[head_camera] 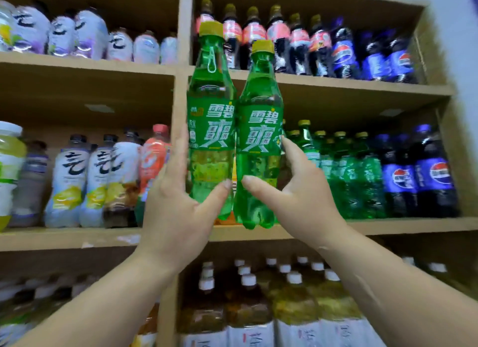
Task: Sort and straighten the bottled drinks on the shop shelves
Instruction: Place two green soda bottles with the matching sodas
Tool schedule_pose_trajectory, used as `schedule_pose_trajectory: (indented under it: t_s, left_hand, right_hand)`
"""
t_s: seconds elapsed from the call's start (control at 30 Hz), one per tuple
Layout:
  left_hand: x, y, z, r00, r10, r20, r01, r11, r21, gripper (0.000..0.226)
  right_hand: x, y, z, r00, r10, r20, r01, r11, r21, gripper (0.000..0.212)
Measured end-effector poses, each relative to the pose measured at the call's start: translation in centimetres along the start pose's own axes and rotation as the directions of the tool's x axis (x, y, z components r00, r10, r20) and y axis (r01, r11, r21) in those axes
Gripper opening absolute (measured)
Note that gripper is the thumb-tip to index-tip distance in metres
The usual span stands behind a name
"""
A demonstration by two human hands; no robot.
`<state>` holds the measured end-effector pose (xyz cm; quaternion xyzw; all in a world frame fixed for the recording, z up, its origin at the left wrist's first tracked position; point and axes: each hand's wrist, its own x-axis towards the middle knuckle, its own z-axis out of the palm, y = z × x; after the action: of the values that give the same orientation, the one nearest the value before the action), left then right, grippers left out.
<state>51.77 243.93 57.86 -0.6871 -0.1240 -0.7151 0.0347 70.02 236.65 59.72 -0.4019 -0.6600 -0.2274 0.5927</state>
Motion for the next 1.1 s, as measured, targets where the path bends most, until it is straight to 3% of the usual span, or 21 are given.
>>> schedule_pose_trajectory:
  t_s: [0.1, 0.23, 0.4, 0.7, 0.9, 1.1]
  left_hand:
    - [-0.9, 2.7, 5.1, 0.998, -0.031, 0.050, 0.031, 1.000, 0.005, 0.095]
    - [-2.4, 5.0, 11.1, 0.991, -0.078, 0.111, 0.082, 0.996, -0.034, 0.095]
    - [-2.5, 7.0, 16.2, 0.966, -0.169, 0.195, 0.162, 0.985, 0.051, 0.097]
    - [-0.3, 8.3, 24.6, 0.871, -0.404, 0.280, 0.365, 0.913, 0.184, 0.093]
    - [-0.3, 8.6, 27.1, 0.882, -0.362, 0.301, 0.277, 0.916, 0.289, 0.096]
    - [-0.9, 8.4, 27.7, 0.916, -0.278, 0.289, 0.172, 0.924, 0.341, 0.100]
  right_hand:
    - [-0.9, 3.6, -4.7, 0.998, 0.060, 0.015, -0.059, 0.998, -0.020, 0.096]
    - [-1.5, 8.5, -9.7, 0.993, 0.117, 0.008, -0.117, 0.993, -0.018, 0.104]
    - [-1.2, 13.7, -14.1, 0.977, 0.211, -0.028, -0.210, 0.977, 0.038, 0.110]
    - [-0.4, 19.4, -16.9, 0.945, 0.322, -0.055, -0.321, 0.947, 0.022, 0.090]
    - [0.2, 21.8, -17.4, 0.934, 0.356, -0.008, -0.356, 0.934, -0.036, 0.100]
    - [0.3, 23.9, -17.6, 0.917, 0.394, 0.057, -0.395, 0.919, -0.003, 0.086]
